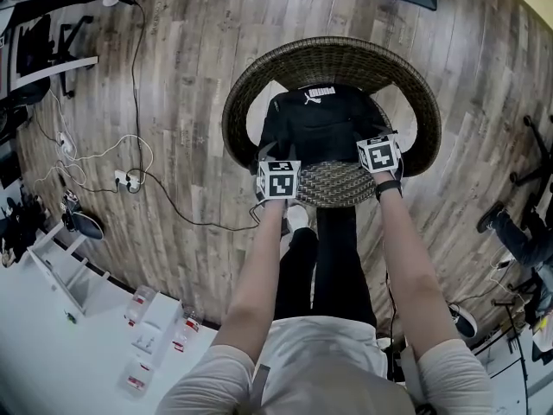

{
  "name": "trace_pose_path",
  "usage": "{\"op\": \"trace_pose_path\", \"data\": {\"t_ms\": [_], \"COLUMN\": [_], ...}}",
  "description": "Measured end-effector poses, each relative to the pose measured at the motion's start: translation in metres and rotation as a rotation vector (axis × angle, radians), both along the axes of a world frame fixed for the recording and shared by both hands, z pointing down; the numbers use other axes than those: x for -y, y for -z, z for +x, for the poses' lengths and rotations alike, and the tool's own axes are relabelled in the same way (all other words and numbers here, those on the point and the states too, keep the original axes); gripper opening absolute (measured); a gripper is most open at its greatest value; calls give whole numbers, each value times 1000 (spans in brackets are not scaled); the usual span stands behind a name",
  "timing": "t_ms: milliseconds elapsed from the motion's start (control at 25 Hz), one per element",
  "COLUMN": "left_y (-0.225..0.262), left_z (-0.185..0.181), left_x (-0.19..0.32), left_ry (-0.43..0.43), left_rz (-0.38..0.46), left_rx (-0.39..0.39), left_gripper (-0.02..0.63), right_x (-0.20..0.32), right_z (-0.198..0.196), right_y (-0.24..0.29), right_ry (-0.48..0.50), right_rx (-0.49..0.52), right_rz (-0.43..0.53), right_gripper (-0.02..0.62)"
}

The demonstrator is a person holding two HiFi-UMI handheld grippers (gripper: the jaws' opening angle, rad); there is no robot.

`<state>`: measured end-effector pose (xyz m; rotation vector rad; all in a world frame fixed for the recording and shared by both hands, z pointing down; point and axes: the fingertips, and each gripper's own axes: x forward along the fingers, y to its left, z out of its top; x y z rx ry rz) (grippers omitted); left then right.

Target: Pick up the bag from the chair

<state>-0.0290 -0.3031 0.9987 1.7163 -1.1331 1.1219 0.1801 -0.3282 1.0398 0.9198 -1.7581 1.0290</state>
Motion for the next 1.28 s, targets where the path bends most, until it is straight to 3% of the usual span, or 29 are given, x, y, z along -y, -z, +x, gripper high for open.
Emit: {"op": "trace_pose_path", "data": {"t_ms": [240,360,680,1280], "left_y": [15,30,75,199], "left_z": [3,6,9,-7], "left_x": [0,-4,-12,-11], "left_ry": [89,77,-4,34], "left_rz": [-72,-62,8,188], "left_rx": [-105,-99,-101,-140], "left_gripper": [54,46,43,43], "right_x": [-2,-9,-30,-18], "right_z": [-2,-1,4,-8], "right_y": [19,38,90,233], "right_ry": [10,-39,-109,-171], "right_rx": [-49,-61,-64,-70], "right_rz": [82,107,150,358], "right_gripper": [75,61,60,58]}}
